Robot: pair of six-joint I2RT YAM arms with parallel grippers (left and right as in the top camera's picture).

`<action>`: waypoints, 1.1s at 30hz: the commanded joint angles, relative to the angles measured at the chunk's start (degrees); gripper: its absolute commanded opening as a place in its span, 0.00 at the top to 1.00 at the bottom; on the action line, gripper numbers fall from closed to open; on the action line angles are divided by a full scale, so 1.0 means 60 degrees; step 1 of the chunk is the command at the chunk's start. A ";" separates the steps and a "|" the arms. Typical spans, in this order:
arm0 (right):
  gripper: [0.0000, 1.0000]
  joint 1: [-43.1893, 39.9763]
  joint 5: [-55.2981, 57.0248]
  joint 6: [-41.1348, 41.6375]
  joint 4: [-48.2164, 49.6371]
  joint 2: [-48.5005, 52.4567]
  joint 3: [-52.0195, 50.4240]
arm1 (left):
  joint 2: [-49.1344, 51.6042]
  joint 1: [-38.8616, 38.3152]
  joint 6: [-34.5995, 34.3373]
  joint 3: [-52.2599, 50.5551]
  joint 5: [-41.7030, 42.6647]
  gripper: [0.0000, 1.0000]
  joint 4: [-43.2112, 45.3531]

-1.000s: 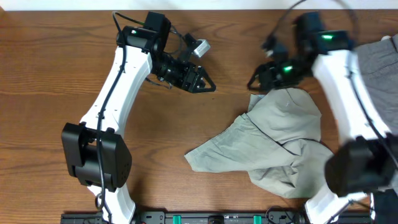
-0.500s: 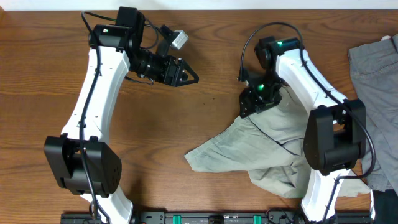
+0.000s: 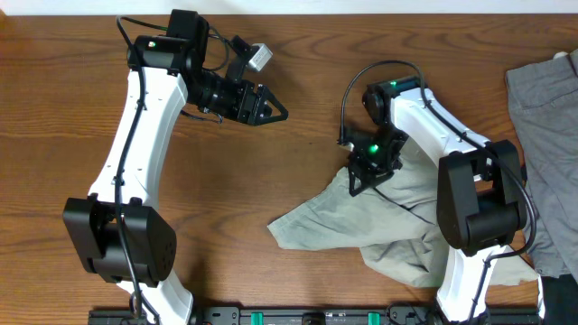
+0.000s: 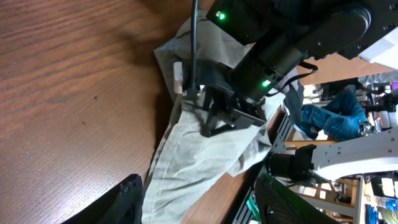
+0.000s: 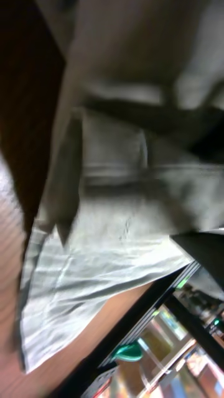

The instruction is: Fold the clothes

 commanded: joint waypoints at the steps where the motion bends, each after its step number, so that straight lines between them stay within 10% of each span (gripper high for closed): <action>1: 0.84 0.0084 -0.0430 -0.0208 0.0127 -0.0350 0.0280 | -0.0266 0.0051 0.0025 0.0120 -0.0047 0.40 -0.0033; 6: 0.98 0.0084 -0.0732 -0.0135 0.0433 -0.1381 0.1049 | -0.0270 0.0069 0.0025 0.0120 -0.0051 0.41 -0.0033; 33: 0.99 0.0098 -0.1475 0.2218 0.5461 -0.6492 0.3472 | -0.1621 0.1421 0.0029 0.0120 -0.0255 0.28 0.0011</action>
